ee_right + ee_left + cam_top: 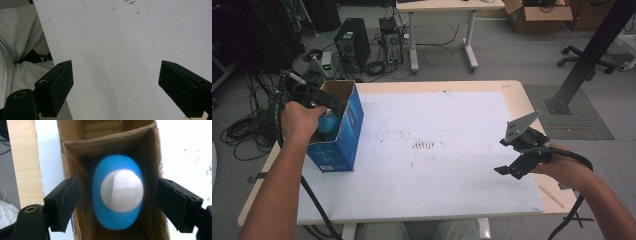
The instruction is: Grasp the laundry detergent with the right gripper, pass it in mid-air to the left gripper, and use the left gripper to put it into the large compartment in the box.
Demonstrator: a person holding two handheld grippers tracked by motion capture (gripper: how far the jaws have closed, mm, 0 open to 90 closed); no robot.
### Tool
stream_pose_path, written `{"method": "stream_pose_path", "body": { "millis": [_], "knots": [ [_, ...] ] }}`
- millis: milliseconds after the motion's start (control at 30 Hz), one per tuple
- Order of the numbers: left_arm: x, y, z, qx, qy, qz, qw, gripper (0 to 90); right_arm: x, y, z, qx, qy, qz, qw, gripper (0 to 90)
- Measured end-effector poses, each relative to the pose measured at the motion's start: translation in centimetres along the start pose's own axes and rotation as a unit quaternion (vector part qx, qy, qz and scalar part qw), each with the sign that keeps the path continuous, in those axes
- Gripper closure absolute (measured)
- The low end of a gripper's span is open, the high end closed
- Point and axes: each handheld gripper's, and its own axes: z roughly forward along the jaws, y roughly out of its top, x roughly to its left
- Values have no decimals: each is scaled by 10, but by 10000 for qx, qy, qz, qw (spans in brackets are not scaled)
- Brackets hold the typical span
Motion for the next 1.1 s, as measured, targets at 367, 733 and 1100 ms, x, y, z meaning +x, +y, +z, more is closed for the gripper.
{"method": "stream_pose_path", "body": {
  "millis": [367, 733, 1100],
  "knots": [
    [-15, 2, -32, -254, -88, 409, 9988, 161, 2, 0, -4, -29, -41, -24, 10000, 121],
    [-48, 3, -68, -424, -173, 1057, 9934, 144, 3, 0, -7, -32, -57, 11, 10000, 120],
    [-85, 3, -97, -547, -290, 1700, 9835, 112, 5, -1, -12, -48, -99, 36, 9999, 121]
  ]
}}
